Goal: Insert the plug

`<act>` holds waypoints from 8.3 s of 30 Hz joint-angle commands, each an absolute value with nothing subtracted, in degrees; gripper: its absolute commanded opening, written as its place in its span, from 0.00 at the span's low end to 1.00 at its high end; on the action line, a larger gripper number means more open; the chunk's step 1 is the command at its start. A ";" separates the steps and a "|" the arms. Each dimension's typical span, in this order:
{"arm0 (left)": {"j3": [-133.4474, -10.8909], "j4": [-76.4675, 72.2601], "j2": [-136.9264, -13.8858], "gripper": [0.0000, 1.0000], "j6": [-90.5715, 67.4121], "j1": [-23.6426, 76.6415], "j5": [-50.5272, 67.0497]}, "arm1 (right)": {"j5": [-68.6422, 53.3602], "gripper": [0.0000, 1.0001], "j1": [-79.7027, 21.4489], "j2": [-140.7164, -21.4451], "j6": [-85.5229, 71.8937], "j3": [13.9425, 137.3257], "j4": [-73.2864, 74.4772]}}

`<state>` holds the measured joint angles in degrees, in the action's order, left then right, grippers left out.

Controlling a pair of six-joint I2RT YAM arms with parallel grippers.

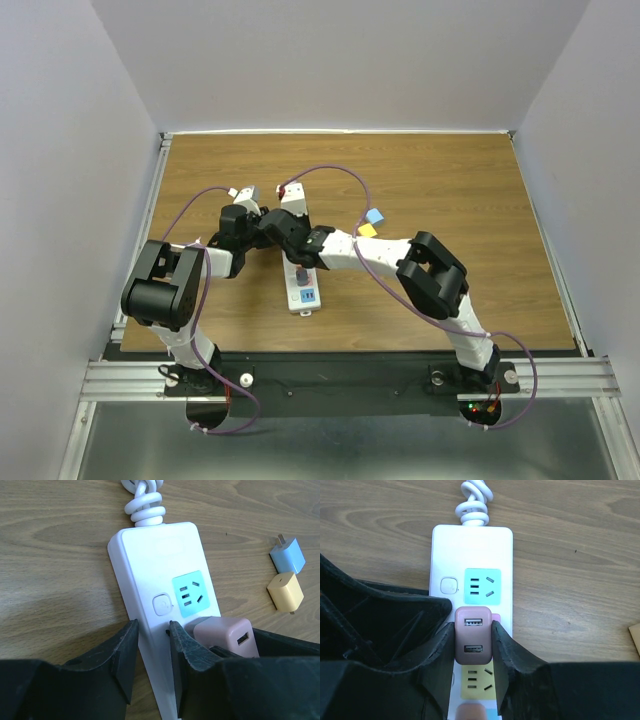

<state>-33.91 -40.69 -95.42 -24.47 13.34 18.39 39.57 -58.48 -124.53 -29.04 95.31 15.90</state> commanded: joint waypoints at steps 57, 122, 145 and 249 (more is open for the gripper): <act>-46.14 -17.58 -91.92 0.70 -19.87 15.91 -8.08 | 27.86 0.83 -59.41 -92.37 -34.28 56.34 16.44; -76.20 -6.95 -107.83 0.74 -12.04 51.59 -13.45 | -1.84 0.90 -0.98 -72.86 -26.98 52.74 0.97; -79.28 -8.96 -114.87 0.74 -11.43 53.26 -10.63 | -5.54 0.90 -0.26 -73.92 -26.89 50.89 -1.14; -43.59 -21.36 -73.83 0.03 13.54 62.67 4.40 | -63.63 0.65 -18.19 -84.64 -19.16 51.42 13.01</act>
